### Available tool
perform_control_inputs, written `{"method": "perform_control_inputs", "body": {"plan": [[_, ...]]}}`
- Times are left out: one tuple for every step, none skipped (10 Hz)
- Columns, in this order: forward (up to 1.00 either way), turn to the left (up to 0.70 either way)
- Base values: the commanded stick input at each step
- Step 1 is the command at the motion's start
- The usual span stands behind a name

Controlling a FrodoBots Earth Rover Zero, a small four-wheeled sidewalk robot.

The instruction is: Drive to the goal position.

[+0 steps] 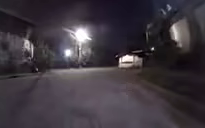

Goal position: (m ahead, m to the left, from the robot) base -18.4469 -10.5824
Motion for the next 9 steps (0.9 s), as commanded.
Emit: {"method": "perform_control_inputs", "body": {"plan": [[0.00, 0.70], [0.00, 0.70], [0.00, 0.70], [0.00, 0.70], [0.00, 0.70], [0.00, 0.70], [0.00, 0.70], [0.00, 0.70], [0.00, 0.70]]}}
